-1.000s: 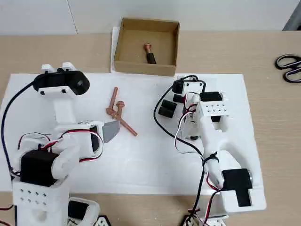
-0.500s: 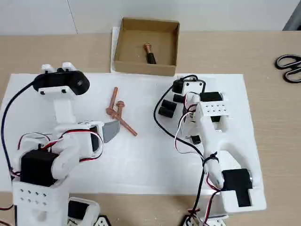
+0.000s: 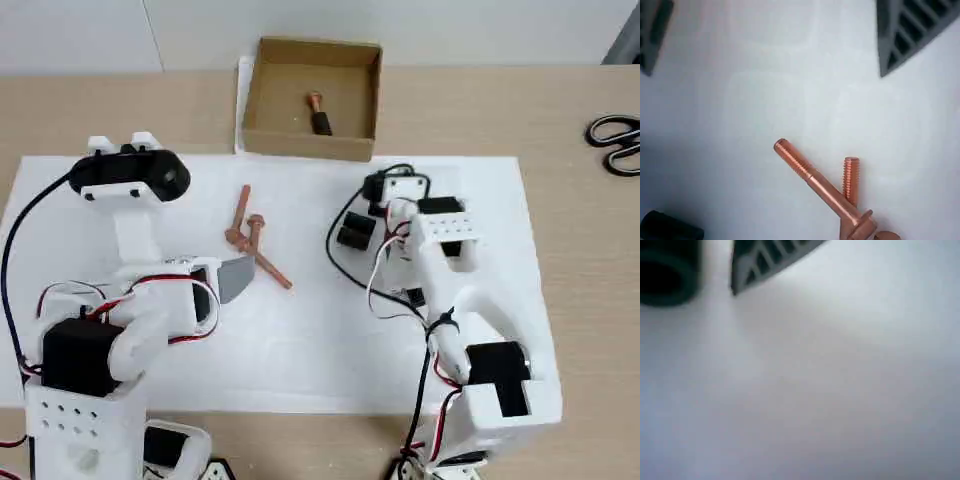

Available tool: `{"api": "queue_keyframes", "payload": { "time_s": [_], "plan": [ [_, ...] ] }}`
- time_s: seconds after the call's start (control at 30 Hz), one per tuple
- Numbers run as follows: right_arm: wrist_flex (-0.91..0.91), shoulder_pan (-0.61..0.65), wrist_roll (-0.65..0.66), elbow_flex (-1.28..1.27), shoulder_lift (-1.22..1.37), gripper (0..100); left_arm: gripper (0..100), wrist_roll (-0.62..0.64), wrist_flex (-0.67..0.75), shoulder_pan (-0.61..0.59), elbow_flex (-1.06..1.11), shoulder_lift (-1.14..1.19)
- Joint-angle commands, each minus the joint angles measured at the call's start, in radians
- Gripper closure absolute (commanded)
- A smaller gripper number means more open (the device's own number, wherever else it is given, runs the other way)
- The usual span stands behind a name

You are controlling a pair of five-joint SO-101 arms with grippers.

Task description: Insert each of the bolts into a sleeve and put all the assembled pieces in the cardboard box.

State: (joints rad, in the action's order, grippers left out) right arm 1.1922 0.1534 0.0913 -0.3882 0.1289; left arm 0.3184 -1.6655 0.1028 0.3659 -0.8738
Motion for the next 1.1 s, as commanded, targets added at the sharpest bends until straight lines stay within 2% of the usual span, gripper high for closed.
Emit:
{"api": "queue_keyframes", "payload": {
  "time_s": [0.0, 0.03, 0.17, 0.3, 0.4, 0.57, 0.73, 0.9, 1.07],
  "plan": [
    [-0.008, 0.008, 0.023, 0.005, 0.016, 96.7, 73, -0.008, 0.005, 0.002, -0.002, -0.009],
    [-0.002, 0.007, 0.041, 0.012, 0.016, 99.5, 73, -0.008, 0.005, 0.002, -0.002, -0.009],
    [0.038, -0.013, 0.066, 0.063, -0.012, 99.5, 73, -0.003, -0.018, 0.003, -0.004, -0.009],
    [0.223, -0.008, 0.066, 0.193, -0.180, 99.5, 73, -0.002, -0.077, -0.002, -0.008, -0.006],
    [0.268, -0.008, 0.066, 0.247, -0.305, 99.5, 73, -0.002, -0.080, -0.003, -0.008, -0.003],
    [0.277, -0.013, 0.137, 0.244, -0.441, 99.5, 73, -0.002, -0.018, -0.003, -0.015, 0.000],
    [0.275, -0.010, 0.130, 0.166, -0.461, 99.5, 73, -0.002, 0.063, -0.003, -0.013, 0.014],
    [0.268, -0.008, 0.126, 0.101, -0.456, 99.5, 73, 0.006, 0.109, 0.002, -0.022, 0.193],
    [0.266, -0.008, 0.121, 0.098, -0.458, 99.5, 73, 0.192, 0.172, 0.005, -0.177, 0.442]
  ]
}}
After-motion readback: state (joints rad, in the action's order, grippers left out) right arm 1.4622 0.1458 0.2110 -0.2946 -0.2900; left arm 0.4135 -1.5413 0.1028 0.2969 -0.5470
